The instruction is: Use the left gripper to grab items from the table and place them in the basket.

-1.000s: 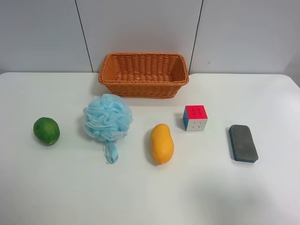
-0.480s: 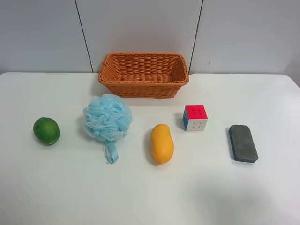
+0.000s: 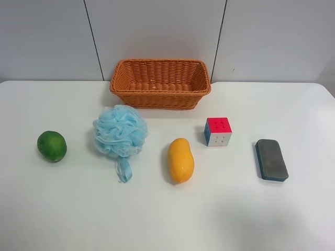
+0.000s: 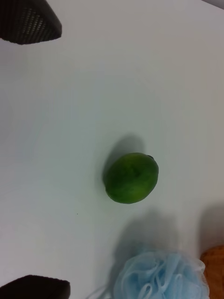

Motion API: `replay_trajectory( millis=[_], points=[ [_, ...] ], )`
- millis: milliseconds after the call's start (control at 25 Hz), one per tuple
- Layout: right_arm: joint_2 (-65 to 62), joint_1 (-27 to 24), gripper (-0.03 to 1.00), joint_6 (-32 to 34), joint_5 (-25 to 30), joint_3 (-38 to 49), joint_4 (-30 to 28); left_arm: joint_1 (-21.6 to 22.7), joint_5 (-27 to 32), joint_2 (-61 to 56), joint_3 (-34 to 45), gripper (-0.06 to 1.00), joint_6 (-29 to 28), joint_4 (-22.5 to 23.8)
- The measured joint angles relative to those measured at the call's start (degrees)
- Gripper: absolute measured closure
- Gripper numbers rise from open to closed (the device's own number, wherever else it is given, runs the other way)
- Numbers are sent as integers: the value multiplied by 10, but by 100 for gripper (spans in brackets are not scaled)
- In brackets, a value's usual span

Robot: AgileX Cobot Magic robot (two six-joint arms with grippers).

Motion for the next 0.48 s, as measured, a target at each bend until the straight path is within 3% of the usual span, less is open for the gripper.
replay_trajectory(
  millis=[200, 480],
  points=[
    [0, 0, -2, 0, 0, 0, 0, 0, 0, 19, 0, -5, 0, 0],
    [0, 0, -2, 0, 0, 0, 0, 0, -8, 137, -30, -5, 0, 0]
  ],
)
